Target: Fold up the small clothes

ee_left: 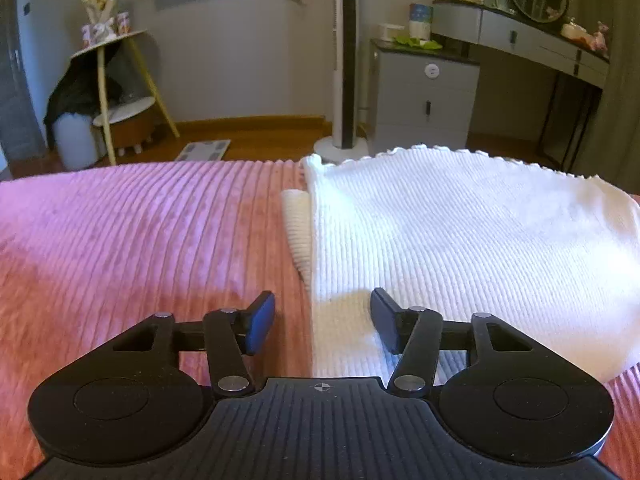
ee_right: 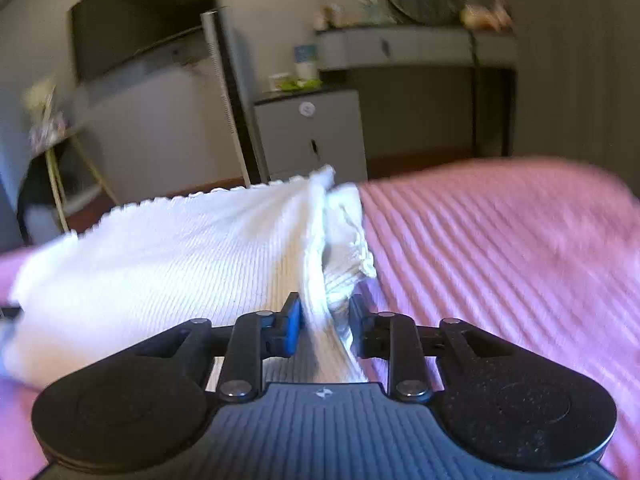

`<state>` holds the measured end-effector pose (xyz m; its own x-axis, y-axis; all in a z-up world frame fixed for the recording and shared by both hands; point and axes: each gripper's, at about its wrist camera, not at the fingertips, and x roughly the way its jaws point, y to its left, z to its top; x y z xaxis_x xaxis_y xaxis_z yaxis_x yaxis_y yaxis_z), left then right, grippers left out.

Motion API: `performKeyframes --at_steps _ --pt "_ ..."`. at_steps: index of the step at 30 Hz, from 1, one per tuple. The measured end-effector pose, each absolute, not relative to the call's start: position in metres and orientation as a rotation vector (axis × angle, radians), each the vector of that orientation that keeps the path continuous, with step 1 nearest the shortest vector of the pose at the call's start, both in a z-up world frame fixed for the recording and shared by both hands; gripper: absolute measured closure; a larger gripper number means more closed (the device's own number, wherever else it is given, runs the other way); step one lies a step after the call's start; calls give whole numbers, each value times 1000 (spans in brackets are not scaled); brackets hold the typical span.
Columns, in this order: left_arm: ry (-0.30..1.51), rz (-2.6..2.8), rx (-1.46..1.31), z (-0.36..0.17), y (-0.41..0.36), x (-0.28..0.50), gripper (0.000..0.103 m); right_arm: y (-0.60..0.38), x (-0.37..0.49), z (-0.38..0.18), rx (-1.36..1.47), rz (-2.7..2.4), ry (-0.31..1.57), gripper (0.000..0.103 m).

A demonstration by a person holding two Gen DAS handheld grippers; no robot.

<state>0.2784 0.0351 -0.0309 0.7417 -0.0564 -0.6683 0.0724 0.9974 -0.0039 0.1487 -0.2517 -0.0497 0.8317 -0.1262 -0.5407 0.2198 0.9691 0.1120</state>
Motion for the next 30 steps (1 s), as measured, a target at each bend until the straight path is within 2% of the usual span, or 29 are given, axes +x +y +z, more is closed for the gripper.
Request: performKeyframes --at_steps 3,5,7,8,10,11,14,18,24,30 --pt "748 -65 8 -30 34 284 50 -248 156 -48 100 -198 573 82" --pt "761 -57 7 -35 36 287 47 -250 160 -55 62 -226 592 82" --pt "794 -65 -31 -40 44 293 41 -258 165 -62 89 -233 599 68" --pt "807 -67 -71 -39 51 294 41 -261 168 -63 109 -232 597 68" --pt "824 -82 -159 -33 66 293 42 -263 164 -59 125 -238 602 58" --pt "825 -88 -177 -29 72 290 42 -260 162 -54 109 -253 605 57" --pt "819 -101 -161 -25 83 284 41 -249 145 -38 53 -298 555 57" --pt "834 -125 -211 -30 93 285 41 -231 130 -26 129 -286 493 57" --pt "835 -155 -184 -31 79 288 37 -175 131 -43 97 -135 523 57" --pt "843 -160 -147 -35 71 292 32 -160 131 -58 105 -110 551 56"
